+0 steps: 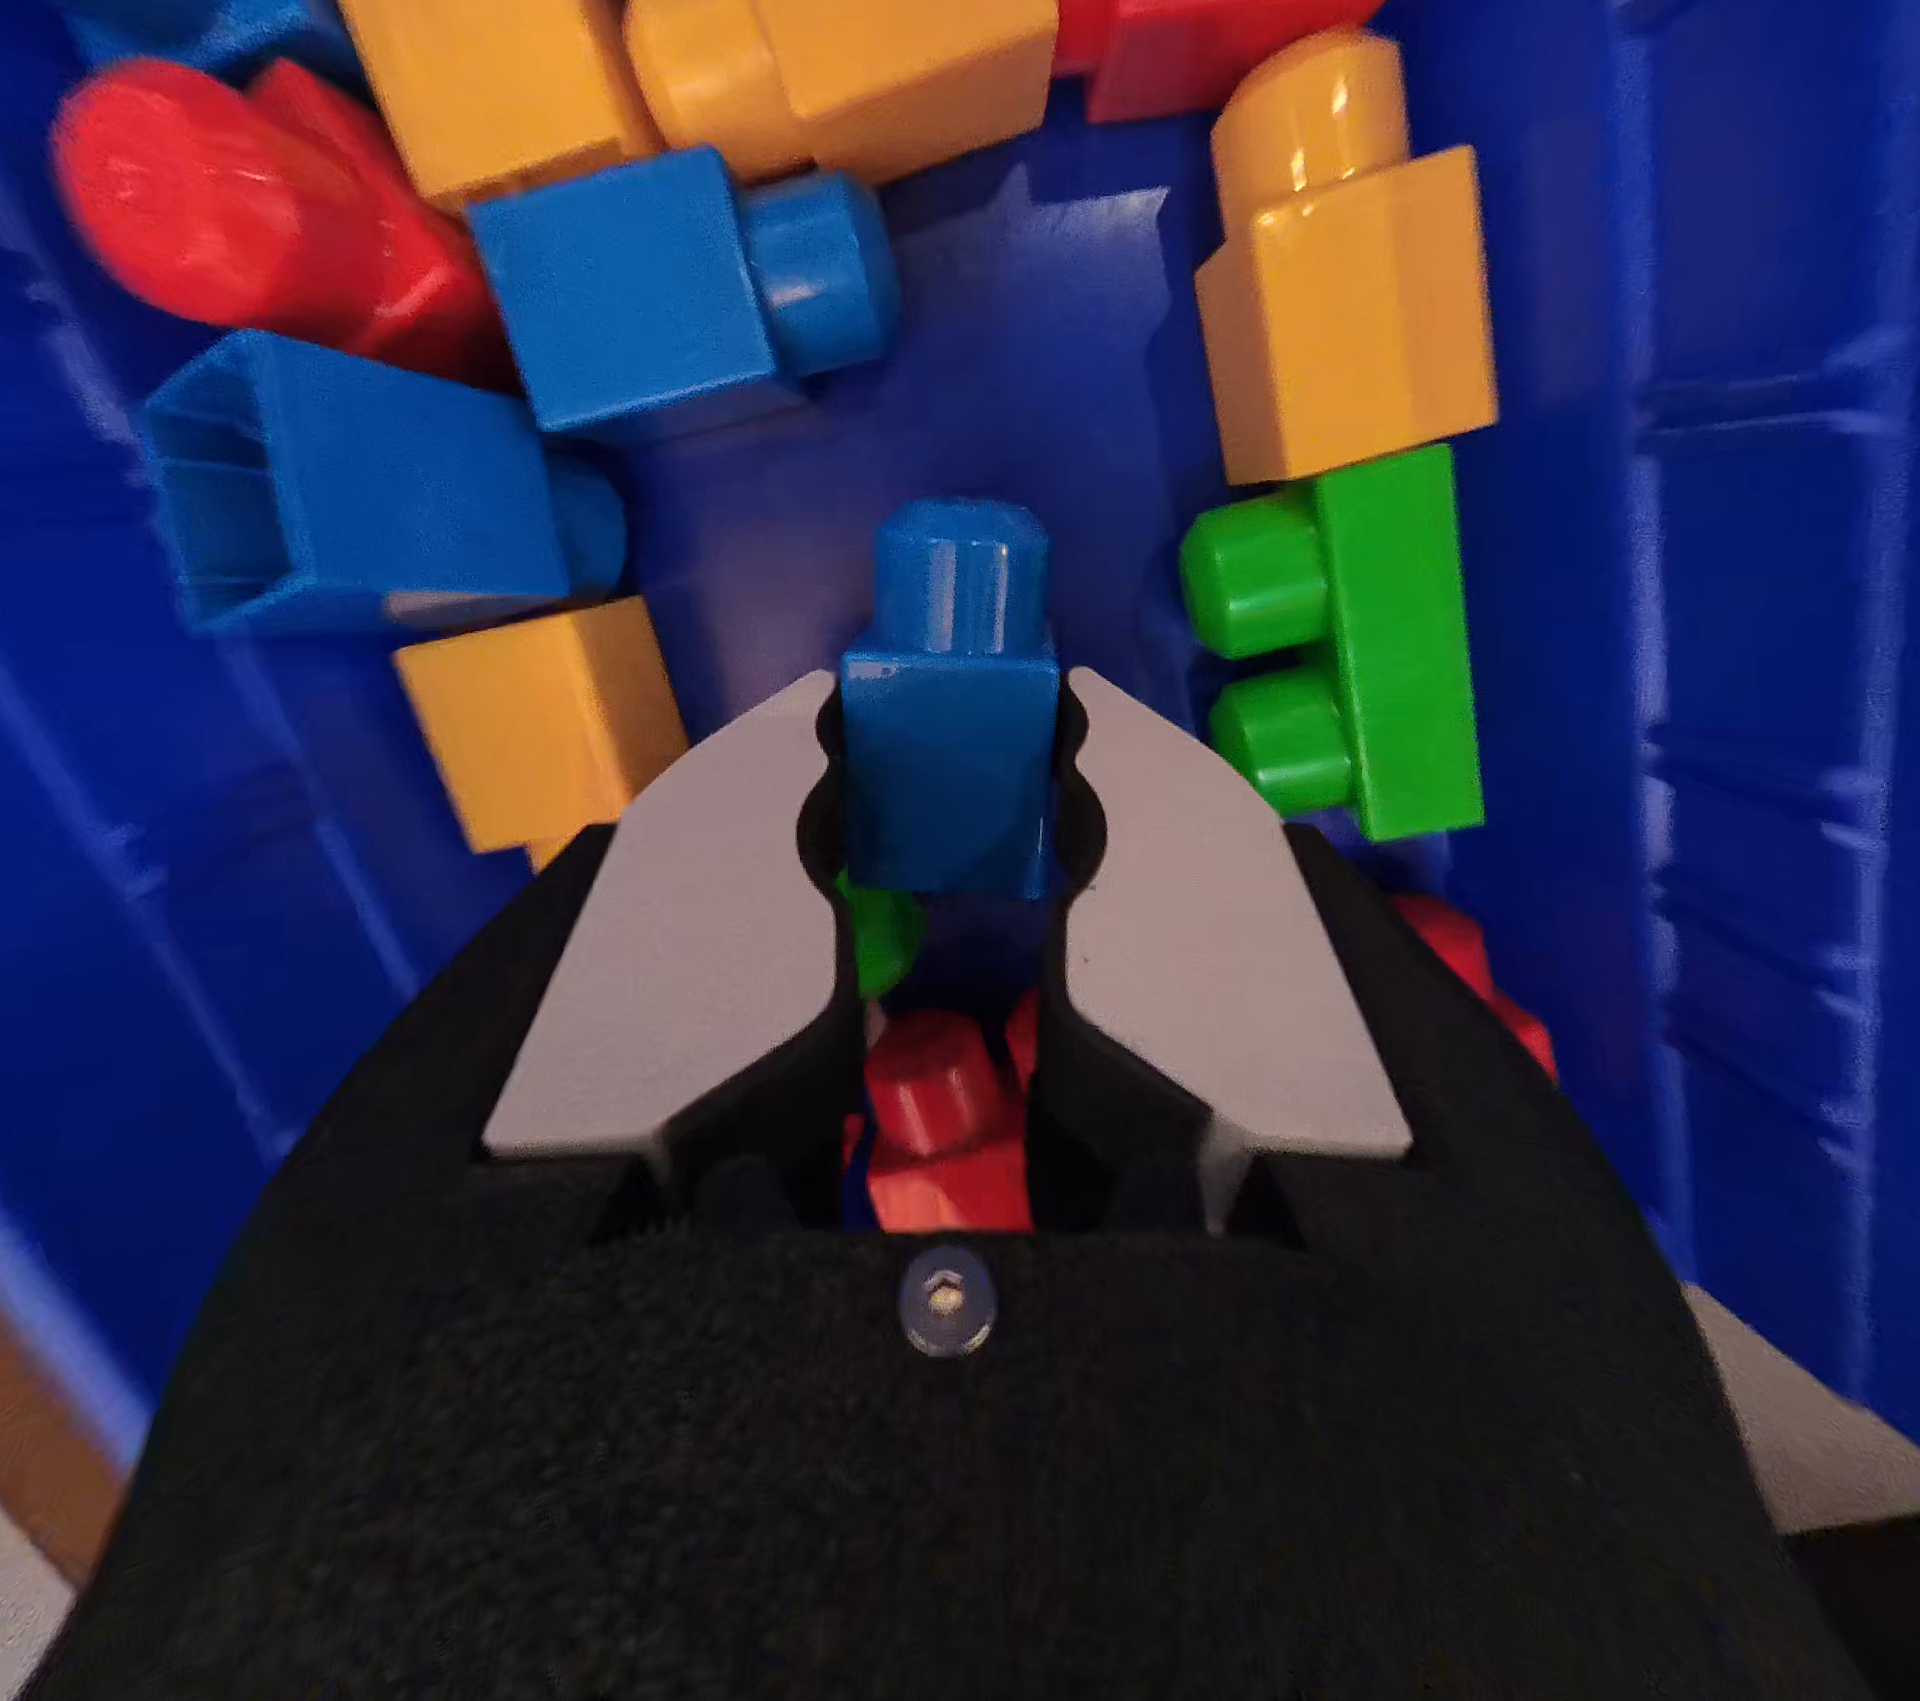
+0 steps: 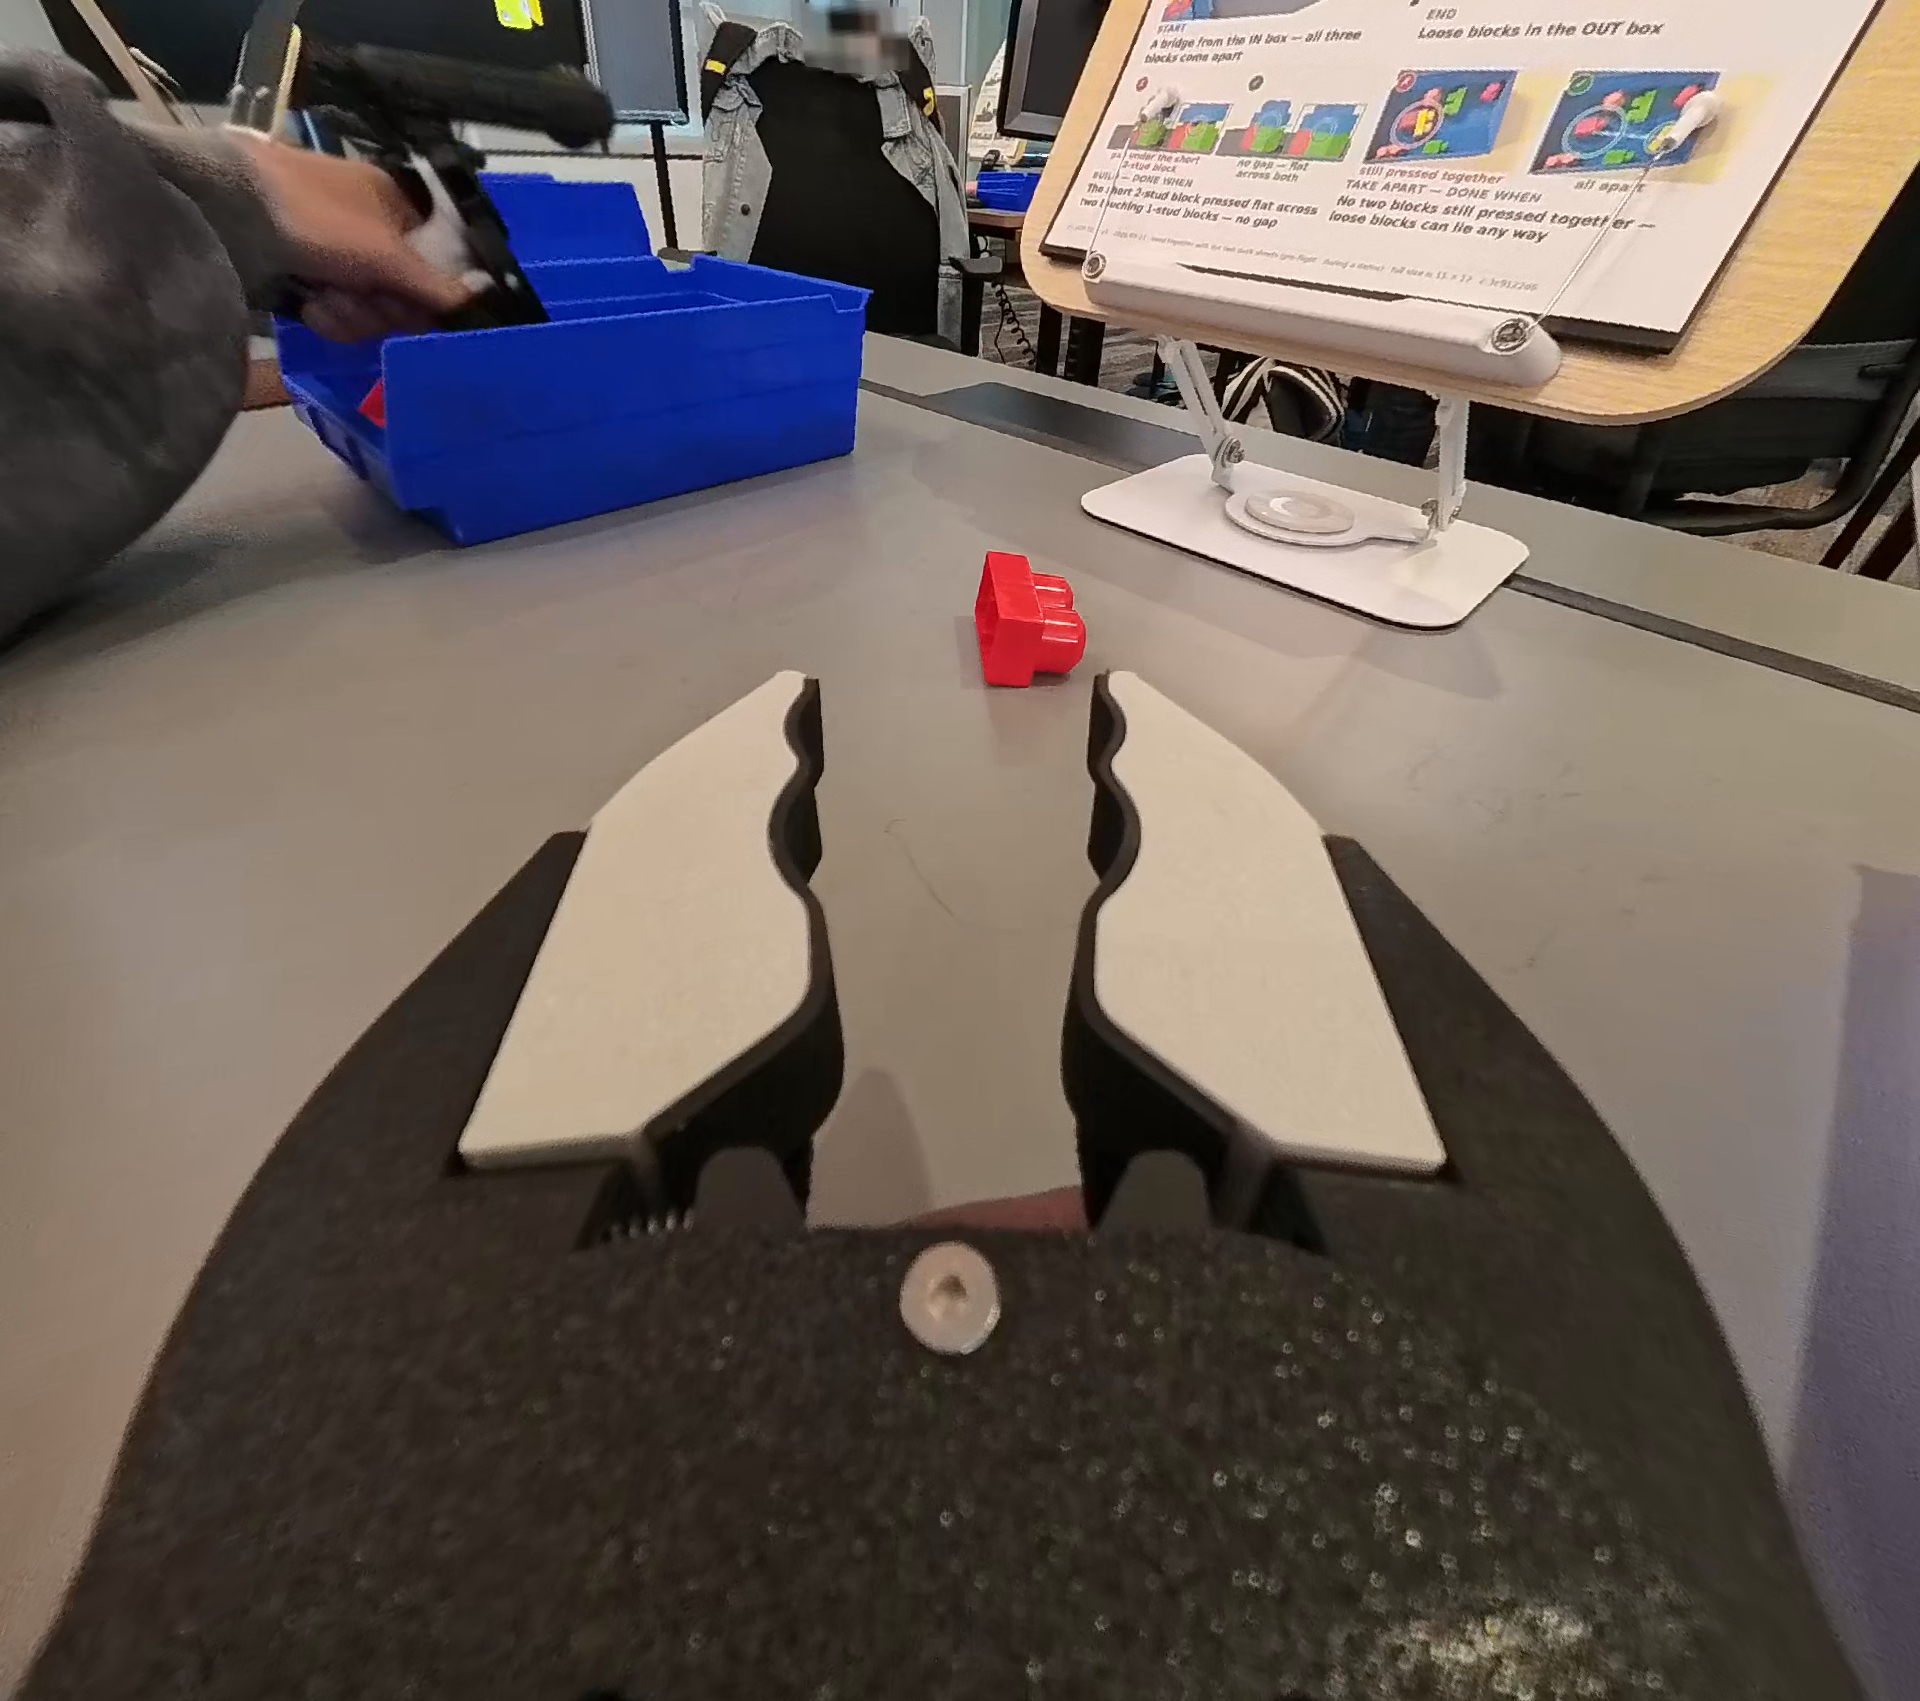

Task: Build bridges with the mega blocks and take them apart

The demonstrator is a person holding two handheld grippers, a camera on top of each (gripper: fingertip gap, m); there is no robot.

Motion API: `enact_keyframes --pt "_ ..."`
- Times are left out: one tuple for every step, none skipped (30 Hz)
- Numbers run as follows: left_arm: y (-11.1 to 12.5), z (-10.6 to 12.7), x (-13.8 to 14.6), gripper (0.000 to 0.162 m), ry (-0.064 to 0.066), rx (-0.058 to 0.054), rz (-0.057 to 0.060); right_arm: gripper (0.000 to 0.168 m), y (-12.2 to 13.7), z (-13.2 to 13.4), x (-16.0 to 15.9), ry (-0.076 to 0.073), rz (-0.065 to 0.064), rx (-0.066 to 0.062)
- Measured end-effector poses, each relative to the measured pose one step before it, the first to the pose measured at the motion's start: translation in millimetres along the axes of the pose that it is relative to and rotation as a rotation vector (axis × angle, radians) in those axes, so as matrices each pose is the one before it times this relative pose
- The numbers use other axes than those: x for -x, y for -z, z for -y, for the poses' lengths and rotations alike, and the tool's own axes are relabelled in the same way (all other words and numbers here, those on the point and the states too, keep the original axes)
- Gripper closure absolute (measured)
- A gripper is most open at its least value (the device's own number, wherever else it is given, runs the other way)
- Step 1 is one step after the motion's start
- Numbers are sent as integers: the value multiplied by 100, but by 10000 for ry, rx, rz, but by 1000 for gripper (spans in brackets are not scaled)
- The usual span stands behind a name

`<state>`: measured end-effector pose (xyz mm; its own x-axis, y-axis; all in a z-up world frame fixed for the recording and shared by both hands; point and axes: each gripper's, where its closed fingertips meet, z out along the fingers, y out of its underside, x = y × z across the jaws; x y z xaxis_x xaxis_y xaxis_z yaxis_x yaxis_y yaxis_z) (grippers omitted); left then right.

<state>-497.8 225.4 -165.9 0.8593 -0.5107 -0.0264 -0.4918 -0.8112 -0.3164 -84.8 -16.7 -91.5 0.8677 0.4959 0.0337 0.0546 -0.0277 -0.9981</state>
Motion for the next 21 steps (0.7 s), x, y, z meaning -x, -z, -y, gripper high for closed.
enact_keyframes --pt "1402 480 -227 126 -46 -448 -25 119 12 11 -6 -7 1 -9" --pt "1625 673 -700 126 -87 -539 -199 119 -11 -3 -14 -9 -1 2" --pt "1736 770 -1248 126 -160 -557 -342 119 -9 -15 -12 -7 -5 12" --pt "1744 925 -1772 126 -140 -591 -441 119 -27 -22 -4 -4 3 18" --pt "1601 1036 -2271 126 -206 -591 -487 119 -13 -16 4 4 6 13" --pt "1239 981 -2640 126 -378 -480 -434 119 -16 0 11 9 -2 9" --pt "734 807 -2819 126 -478 -307 -368 119 -13 -17 15 10 1 15" --pt "116 512 -2799 126 -497 -90 -294 119 -27 -23 6 12 2 20" --pt "-536 207 -2655 126 -496 117 -234 119 -11 -14 31 17 7 12" --pt "-1114 -90 -2344 126 -485 290 -178 119 -1 8 22 21 1 -5" --pt "-1590 -261 -1769 126 -353 405 -11 120 24 26 18 21 0 -21" --pt "-1940 -388 -1229 126 -216 458 127 120 22 28 16 17 -4 -22" --pt "-2093 -501 -1034 126 -156 511 71 120 16 18 5 11 -2 -14" --pt "-2047 -510 -861 126 -68 487 -2 120 5 7 7 3 3 -6" --pt "-1769 -506 -621 126 21 461 14 119 4 0 3 -6 5 -1" --pt "-1380 -242 -371 126 34 261 78 119 0 1 -8 -13 4 -1" --pt "-1038 -70 -130 126 41 102 109 119 0 0 -6 -16 4 -1" --pt "-799 -187 77 126 69 181 121 119 10 7 -7 -10 9 -7" --pt "-618 -238 221 126 73 210 147 119 14 12 -2 -5 1 -18" --pt "-456 -171 250 126 54 174 137 120 28 29 -4 -1 -5 -24" --pt "-332 -83 103 126 35 107 30 120 20 19 5 1 0 -16"
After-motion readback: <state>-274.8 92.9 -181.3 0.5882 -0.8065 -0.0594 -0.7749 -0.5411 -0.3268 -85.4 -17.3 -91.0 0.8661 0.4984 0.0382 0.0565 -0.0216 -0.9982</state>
